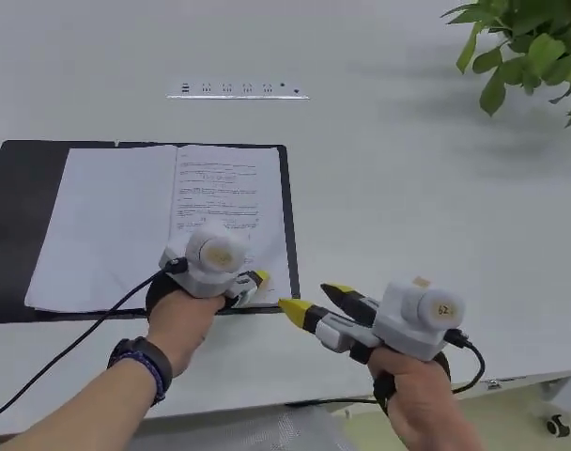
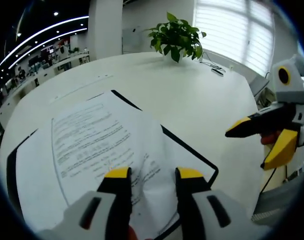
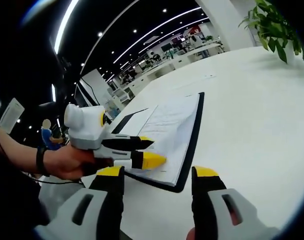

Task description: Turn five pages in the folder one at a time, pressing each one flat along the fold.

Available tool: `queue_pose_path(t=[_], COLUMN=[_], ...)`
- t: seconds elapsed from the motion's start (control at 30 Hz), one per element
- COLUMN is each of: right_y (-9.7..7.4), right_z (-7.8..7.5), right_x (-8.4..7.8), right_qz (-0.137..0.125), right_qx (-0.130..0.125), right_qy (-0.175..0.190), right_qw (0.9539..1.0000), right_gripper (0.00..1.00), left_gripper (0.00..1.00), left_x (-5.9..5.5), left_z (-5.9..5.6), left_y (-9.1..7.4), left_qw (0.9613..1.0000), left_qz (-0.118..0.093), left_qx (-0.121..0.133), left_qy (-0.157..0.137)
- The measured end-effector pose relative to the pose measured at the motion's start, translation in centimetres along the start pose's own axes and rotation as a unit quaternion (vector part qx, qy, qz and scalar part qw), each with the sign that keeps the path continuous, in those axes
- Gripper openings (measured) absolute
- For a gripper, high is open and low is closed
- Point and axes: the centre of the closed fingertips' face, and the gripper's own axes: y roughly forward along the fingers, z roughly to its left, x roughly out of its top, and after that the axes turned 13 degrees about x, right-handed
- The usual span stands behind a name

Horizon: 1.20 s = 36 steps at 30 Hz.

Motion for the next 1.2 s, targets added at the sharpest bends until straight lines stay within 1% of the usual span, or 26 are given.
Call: queue_pose_path(t=[0.13,0.27,0.33,0.37,0.47,0.6,0.7,0.8,0.9,1.1,1.2], right_y=[1.8,3.6,4.6,5.2,6.5,7.8,8.2,8.5,8.6,8.6,8.6], right_z=[-0.3,-0.9,-1.1,-1.2,-1.4,-1.9,-2.2,-2.6,-2.6,-2.6,-2.5], right_x=[1.5,2.3,2.9,3.2,3.6,3.7,3.5,3.2,3.0,2.8,2.7], right_qz=[-0.015,-0.015,-0.023,-0.033,-0.029,-0.031,-0.019,-0.019,-0.015,-0.022,-0.023], right_qx=[0.014,0.023,0.029,0.030,0.032,0.032,0.029,0.030,0.032,0.037,0.038], right_qy=[0.000,0.001,0.009,0.023,0.020,0.033,0.029,0.042,0.043,0.058,0.063], right_qw=[0.9998,0.9996,0.9993,0.9987,0.9989,0.9985,0.9990,0.9985,0.9985,0.9974,0.9970], right_gripper=[0.52,0.52,0.52,0.52,0.51,0.51,0.51,0.50,0.49,0.46,0.44], left_gripper=[0.30,0.28,0.27,0.27,0.26,0.25,0.24,0.24,0.24,0.25,0.28], left_x=[-0.2,-0.4,-0.6,-0.8,-1.1,-1.5,-1.7,-1.9,-2.1,-2.6,-2.8], left_z=[0.3,0.4,0.5,0.5,0.7,0.8,1.0,1.1,1.1,1.2,1.2], left_y=[-0.2,-0.5,-0.7,-0.9,-1.2,-1.6,-1.8,-2.0,-2.2,-2.8,-3.0], left_qw=[0.9999,0.9999,0.9998,0.9997,0.9995,0.9995,0.9994,0.9993,0.9993,0.9994,0.9991], left_qz=[0.000,0.002,0.004,0.004,0.003,0.006,0.008,0.009,0.011,0.017,0.019], left_qx=[0.000,0.001,0.001,0.001,0.002,0.001,0.001,0.001,0.000,-0.001,-0.007], left_qy=[-0.013,-0.017,-0.020,-0.023,-0.031,-0.031,-0.035,-0.035,-0.035,-0.030,-0.036])
